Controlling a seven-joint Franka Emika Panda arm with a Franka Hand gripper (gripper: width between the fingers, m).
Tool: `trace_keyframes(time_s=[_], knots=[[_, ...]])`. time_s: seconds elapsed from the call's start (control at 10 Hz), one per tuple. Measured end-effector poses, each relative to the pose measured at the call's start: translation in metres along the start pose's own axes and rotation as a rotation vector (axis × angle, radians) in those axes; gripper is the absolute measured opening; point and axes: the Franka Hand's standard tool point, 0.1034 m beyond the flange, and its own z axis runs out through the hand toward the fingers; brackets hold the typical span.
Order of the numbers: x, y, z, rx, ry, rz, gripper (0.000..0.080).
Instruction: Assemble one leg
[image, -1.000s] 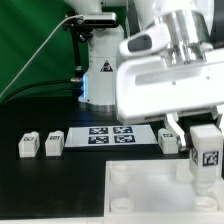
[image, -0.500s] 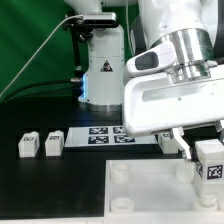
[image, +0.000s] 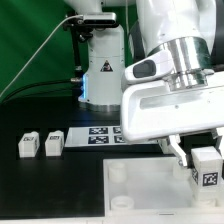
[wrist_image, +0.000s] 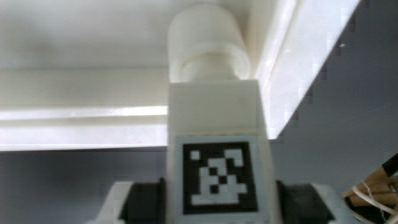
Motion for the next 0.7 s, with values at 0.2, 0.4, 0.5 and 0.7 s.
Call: trace_keyframes(time_s=[0.2, 0.4, 0.5, 0.7], knots=[[-0.0015, -0.0002, 0.0014, -0.019, 0.024, 0.036, 0.0294], [-0.0064, 0.0012, 0.0040, -0.024, -0.018, 0.042, 0.0294], [-0.0066, 0.0012, 0.0041, -0.024, -0.019, 0.042, 0.0294], [-0.0082, 0.0011, 0.0048, -0.024, -0.025, 0.042, 0.0542]])
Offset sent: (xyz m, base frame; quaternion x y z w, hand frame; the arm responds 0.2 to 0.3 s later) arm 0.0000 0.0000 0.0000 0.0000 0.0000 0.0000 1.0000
